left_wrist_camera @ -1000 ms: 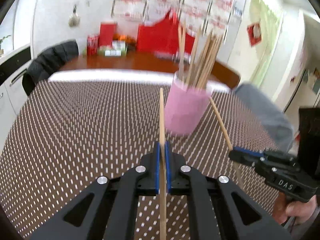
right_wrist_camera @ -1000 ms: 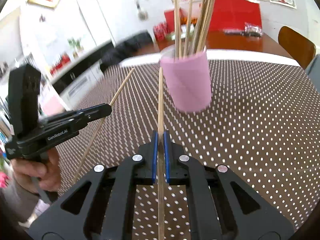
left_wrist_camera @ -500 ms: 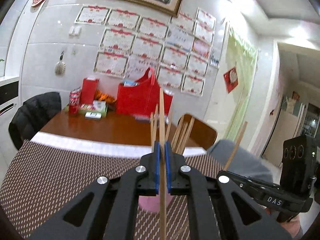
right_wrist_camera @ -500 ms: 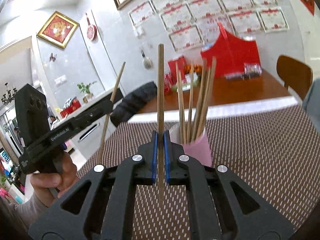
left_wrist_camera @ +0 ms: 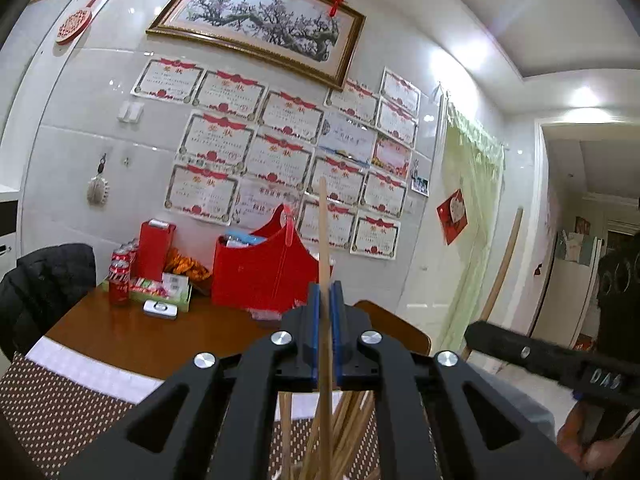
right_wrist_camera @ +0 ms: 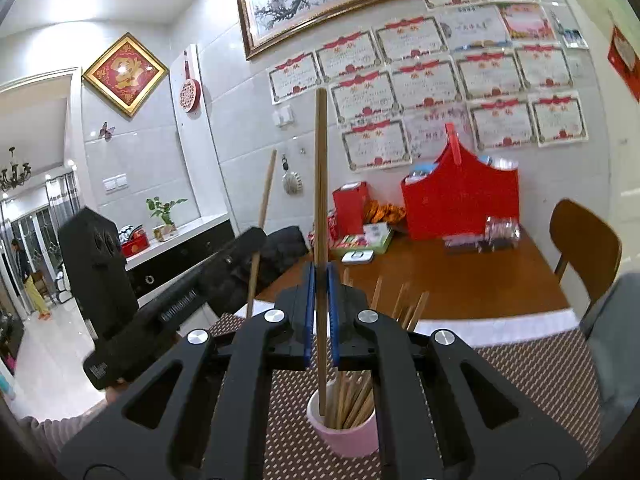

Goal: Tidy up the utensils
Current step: 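Lower the chopsticks into the pink cup and open both tools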

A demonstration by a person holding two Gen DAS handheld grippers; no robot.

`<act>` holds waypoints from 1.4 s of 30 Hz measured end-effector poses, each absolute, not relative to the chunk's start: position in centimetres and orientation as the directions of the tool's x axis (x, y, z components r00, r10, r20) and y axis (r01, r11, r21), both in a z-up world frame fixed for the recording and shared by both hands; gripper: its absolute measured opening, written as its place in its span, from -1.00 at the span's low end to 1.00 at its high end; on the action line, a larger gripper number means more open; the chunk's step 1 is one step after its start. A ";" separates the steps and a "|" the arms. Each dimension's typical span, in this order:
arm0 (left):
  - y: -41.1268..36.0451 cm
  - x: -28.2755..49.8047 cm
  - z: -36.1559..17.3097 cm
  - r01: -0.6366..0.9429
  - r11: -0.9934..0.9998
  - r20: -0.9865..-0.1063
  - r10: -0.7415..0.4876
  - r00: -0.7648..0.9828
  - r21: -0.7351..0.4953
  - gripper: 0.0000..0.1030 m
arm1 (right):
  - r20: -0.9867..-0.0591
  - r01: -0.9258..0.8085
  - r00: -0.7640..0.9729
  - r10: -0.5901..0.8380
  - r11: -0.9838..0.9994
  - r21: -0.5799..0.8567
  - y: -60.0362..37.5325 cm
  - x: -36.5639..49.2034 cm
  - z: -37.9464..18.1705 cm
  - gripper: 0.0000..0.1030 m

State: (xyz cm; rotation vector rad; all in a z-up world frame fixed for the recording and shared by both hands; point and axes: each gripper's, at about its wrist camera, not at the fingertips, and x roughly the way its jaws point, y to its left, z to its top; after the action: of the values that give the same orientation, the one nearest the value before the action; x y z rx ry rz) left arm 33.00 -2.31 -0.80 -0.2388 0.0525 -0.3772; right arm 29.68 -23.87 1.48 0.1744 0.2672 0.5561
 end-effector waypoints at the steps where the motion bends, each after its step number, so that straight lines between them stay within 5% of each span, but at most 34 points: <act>1: -2.6 33.5 -0.8 0.360 0.902 -0.002 -0.371 0.929 -0.239 -0.90 | -0.204 -0.494 0.819 0.537 0.840 0.225 -23.8 30.0 1.8 -0.88; 18: -4.0 38.4 -7.3 0.298 0.912 -0.109 -0.339 0.935 -0.283 -0.88 | -0.361 -0.466 0.777 0.516 0.856 0.223 -22.3 34.8 -3.7 -0.87; 19: -3.9 38.4 -7.5 0.296 0.911 -0.123 -0.342 0.932 -0.288 -0.79 | -0.371 -0.464 0.772 0.516 0.856 0.227 -22.2 34.8 -4.0 -0.86; 20: -3.8 38.4 -7.6 0.294 0.911 -0.136 -0.343 0.930 -0.288 -0.46 | -0.383 -0.460 0.764 0.519 0.855 0.241 -22.3 34.9 -4.3 -0.83; 22: -3.2 37.5 -7.7 0.281 0.918 -0.137 -0.328 0.935 -0.280 0.08 | -0.382 -0.450 0.765 0.519 0.854 0.260 -22.7 34.7 -4.4 -0.11; 23: -2.9 37.0 -7.6 0.276 0.920 -0.136 -0.322 0.937 -0.279 0.31 | -0.369 -0.438 0.776 0.511 0.858 0.268 -23.0 34.4 -4.3 0.74; 24: -2.4 36.3 -7.4 0.270 0.921 -0.134 -0.316 0.939 -0.279 0.36 | -0.335 -0.422 0.799 0.499 0.863 0.278 -23.5 33.8 -4.2 0.87; 29: -1.6 34.3 -6.2 0.230 0.947 -0.195 -0.275 0.941 -0.226 0.56 | -0.305 -0.378 0.824 0.477 0.865 0.331 -25.0 32.6 -3.9 0.88; 42: -0.7 26.7 -2.4 0.111 0.992 -0.285 -0.124 0.950 -0.062 0.59 | -0.324 -0.299 0.857 0.400 0.900 0.318 -24.4 27.7 -2.9 0.88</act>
State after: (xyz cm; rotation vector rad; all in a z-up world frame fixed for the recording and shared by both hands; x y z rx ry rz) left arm 26.65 -0.70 -2.39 -0.0459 0.2928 -0.1197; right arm 27.67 -24.44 -2.90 0.2628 0.3952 0.3715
